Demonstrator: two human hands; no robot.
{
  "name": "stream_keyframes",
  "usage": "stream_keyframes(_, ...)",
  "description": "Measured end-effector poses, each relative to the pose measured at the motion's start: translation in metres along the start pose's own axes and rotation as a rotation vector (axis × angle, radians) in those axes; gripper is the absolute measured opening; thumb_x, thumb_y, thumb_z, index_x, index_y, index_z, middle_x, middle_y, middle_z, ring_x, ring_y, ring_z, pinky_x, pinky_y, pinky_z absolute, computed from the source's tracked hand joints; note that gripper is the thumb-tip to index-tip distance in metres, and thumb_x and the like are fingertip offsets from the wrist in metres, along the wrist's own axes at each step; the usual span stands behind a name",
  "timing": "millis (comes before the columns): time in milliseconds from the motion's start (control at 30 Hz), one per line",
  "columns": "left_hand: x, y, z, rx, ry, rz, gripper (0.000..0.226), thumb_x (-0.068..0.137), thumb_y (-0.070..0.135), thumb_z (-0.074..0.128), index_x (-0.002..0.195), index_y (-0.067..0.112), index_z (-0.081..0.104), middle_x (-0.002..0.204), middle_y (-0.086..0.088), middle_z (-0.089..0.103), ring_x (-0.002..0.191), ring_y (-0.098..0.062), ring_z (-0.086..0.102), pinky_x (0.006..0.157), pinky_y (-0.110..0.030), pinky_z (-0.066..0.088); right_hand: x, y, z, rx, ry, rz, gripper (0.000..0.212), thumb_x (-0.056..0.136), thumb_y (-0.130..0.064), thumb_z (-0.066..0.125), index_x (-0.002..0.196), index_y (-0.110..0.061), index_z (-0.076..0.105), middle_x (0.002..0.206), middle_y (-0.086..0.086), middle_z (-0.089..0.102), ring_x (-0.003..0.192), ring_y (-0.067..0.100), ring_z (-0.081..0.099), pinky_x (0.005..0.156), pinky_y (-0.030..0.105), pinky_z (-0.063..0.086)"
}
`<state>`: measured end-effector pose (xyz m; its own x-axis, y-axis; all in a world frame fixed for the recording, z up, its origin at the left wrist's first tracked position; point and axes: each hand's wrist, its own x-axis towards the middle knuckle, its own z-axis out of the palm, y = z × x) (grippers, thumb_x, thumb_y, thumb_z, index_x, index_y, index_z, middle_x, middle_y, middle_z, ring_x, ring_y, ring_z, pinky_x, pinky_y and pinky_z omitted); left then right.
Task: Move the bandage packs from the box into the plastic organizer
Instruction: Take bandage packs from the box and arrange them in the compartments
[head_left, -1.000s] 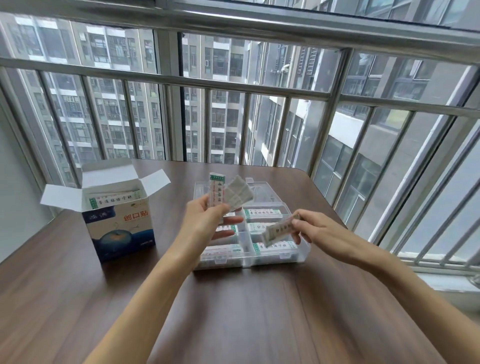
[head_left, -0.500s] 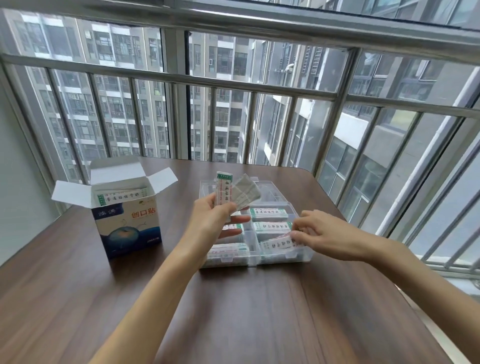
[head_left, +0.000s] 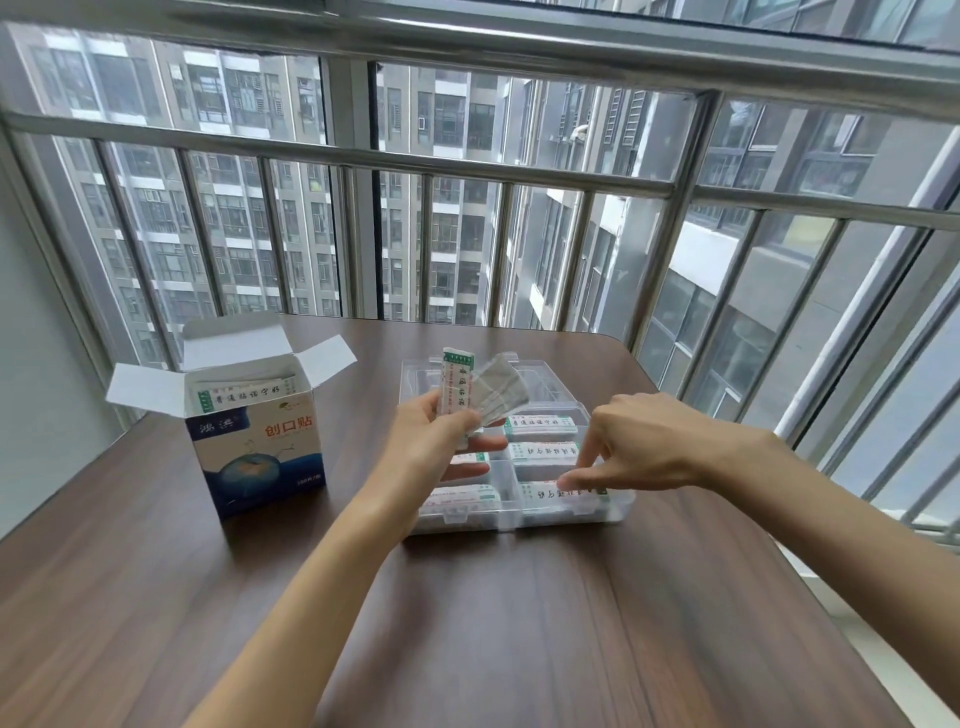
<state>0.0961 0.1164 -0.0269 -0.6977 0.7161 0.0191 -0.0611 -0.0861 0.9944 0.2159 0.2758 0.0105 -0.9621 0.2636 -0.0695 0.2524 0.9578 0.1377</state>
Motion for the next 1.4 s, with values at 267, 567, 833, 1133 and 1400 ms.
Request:
stream_keyframes(267, 0.000, 0.002, -0.002, -0.133, -0.120, -0.116, 0.009, 0.091, 0.003, 0.058, 0.096, 0.007, 0.065, 0.086, -0.005, 0.076, 0.078, -0.011, 0.073, 0.060, -0.021, 0.057, 0.003, 0.001, -0.005, 0.411, 0.271, 0.022, 0.050, 0.069, -0.070, 0.057, 0.082, -0.025, 0.072, 0.057, -0.009, 0.058, 0.050, 0.004, 0.052, 0.048, 0.014, 0.037)
stream_keyframes(567, -0.002, 0.000, 0.010, -0.039, -0.228, -0.171, 0.020, 0.099, 0.020, 0.046, 0.104, 0.013, 0.064, 0.090, -0.002, 0.073, 0.080, -0.014, 0.071, 0.050, -0.022, 0.053, 0.003, -0.031, 0.019, 1.434, 0.311, 0.212, 0.013, 0.087, -0.016, 0.067, 0.094, -0.007, 0.072, 0.069, 0.004, 0.065, 0.049, 0.005, 0.052, 0.045, 0.014, 0.039)
stream_keyframes(833, 0.001, -0.002, 0.000, 0.250, -0.144, -0.013, 0.020, 0.097, 0.032, 0.051, 0.101, 0.023, 0.069, 0.091, 0.011, 0.071, 0.075, -0.002, 0.055, 0.066, -0.019, 0.039, -0.001, -0.038, 0.028, 1.626, 0.447, 0.211, 0.018, 0.083, -0.015, 0.069, 0.096, -0.004, 0.073, 0.074, 0.004, 0.070, 0.051, 0.008, 0.057, 0.053, 0.015, 0.049)
stream_keyframes(1133, 0.007, 0.023, -0.041, 0.375, -0.174, 0.023, 0.025, 0.080, 0.021, 0.071, 0.105, 0.020, 0.070, 0.094, 0.005, 0.075, 0.090, -0.010, 0.071, 0.082, -0.023, 0.052, -0.009, -0.030, 0.030, 1.624, 0.569, 0.285, 0.021, 0.081, -0.018, 0.071, 0.099, -0.006, 0.072, 0.084, 0.014, 0.073, 0.059, 0.012, 0.064, 0.058, 0.016, 0.052)
stream_keyframes(1400, 0.018, 0.036, -0.052, 1.224, -0.423, 0.019, 0.020, 0.080, 0.028, 0.076, 0.096, 0.028, 0.064, 0.086, 0.013, 0.068, 0.073, -0.004, 0.060, 0.070, -0.021, 0.046, -0.011, -0.029, 0.033, 1.619, 0.578, 0.313, 0.010, 0.084, -0.014, 0.069, 0.090, -0.008, 0.073, 0.073, 0.004, 0.071, 0.052, 0.007, 0.061, 0.055, 0.014, 0.051)
